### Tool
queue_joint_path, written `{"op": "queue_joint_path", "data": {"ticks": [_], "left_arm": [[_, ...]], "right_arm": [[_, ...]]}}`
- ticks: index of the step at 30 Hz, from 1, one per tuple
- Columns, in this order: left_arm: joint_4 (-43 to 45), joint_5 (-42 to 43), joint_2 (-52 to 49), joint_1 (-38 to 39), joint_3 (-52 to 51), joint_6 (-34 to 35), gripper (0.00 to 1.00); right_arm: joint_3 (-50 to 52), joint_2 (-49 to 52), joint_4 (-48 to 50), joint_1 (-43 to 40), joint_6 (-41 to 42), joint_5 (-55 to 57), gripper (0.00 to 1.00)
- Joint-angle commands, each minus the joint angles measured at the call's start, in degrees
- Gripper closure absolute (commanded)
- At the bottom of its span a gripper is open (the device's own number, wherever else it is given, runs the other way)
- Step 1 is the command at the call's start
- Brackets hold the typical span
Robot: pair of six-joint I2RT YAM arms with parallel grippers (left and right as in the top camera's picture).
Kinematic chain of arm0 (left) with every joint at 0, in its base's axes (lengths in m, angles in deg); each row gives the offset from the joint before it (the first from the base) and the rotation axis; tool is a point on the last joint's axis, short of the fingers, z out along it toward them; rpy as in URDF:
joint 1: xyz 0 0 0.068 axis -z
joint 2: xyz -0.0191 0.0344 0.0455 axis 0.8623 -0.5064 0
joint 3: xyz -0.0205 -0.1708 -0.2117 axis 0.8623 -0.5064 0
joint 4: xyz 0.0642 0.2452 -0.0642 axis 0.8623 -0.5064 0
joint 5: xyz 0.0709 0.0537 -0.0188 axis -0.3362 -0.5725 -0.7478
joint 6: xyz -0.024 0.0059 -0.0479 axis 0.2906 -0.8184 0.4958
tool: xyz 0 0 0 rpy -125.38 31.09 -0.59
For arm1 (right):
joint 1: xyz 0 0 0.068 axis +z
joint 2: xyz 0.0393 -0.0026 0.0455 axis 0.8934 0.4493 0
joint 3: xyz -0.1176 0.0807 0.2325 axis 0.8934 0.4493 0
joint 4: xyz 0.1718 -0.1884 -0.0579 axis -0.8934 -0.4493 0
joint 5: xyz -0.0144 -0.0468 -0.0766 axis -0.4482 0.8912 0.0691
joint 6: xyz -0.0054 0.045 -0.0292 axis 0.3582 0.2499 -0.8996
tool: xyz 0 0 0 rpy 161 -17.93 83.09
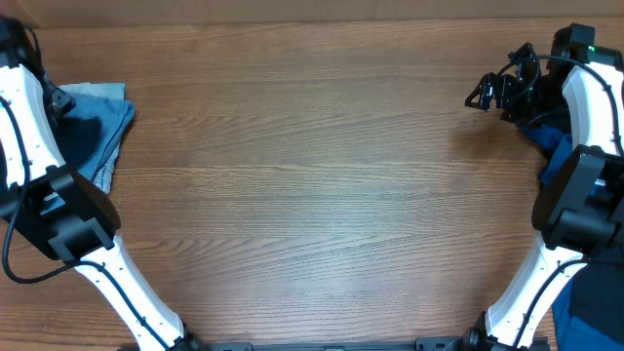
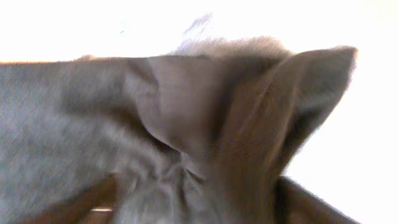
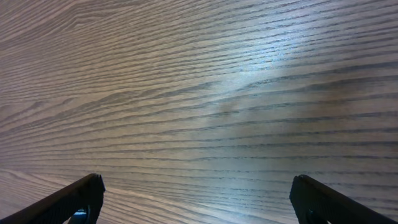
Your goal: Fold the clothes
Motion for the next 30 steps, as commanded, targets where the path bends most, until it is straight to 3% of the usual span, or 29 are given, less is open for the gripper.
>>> {"op": "queue_joint_path", "data": {"ticks": [1, 5, 6, 7, 8, 9, 16, 22, 25, 30], "left_arm": [[5.88, 3.06, 0.85, -0.15, 1.75, -15.87, 0.00], [0.85, 7.30, 1.49, -0.20, 8.92, -16.48, 0.00], [-1.49, 6.86, 1.49, -0.33, 9.75, -15.37, 0.05], [-4.90, 5.44, 1.49, -0.68, 10.10, -11.91, 0.23], [-9.11, 5.33, 1.49, -1.57, 10.08, -7.50, 0.72], [-12.07, 5.27, 1.49, -2.62, 9.75, -5.73, 0.96], [-18.84, 5.16, 1.49, -11.93, 9.05, -4.22, 0.96], [-11.54, 4.94, 1.46, -14.62, -6.97, -6.80, 0.96], [-13.86, -3.41, 2.01, -15.47, -6.99, -3.34, 0.96], [-16.87, 0.26, 2.93, -15.13, -2.54, -3.28, 0.96]], "right_arm": [[-1.14, -1.70, 0.02, -0.22, -0.15, -0.04, 0.00], [-1.14, -1.70, 0.04, -0.22, -0.15, -0.02, 0.00], [-1.14, -1.70, 0.02, -0.22, -0.15, -0.02, 0.00], [-1.14, -1.70, 0.04, -0.22, -0.15, -0.02, 0.00], [-1.14, -1.70, 0.02, -0.22, -0.15, -0.02, 0.00], [-1.14, -1.70, 0.04, -0.22, -0.15, -0.02, 0.00], [-1.14, -1.70, 0.02, -0.22, -0.17, -0.02, 0.00], [-1.14, -1.70, 0.02, -0.22, -0.15, -0.04, 0.00], [-1.14, -1.70, 0.02, -0.22, -0.15, -0.04, 0.00], [-1.14, -1.70, 0.02, -0.22, -0.15, -0.02, 0.00]]}}
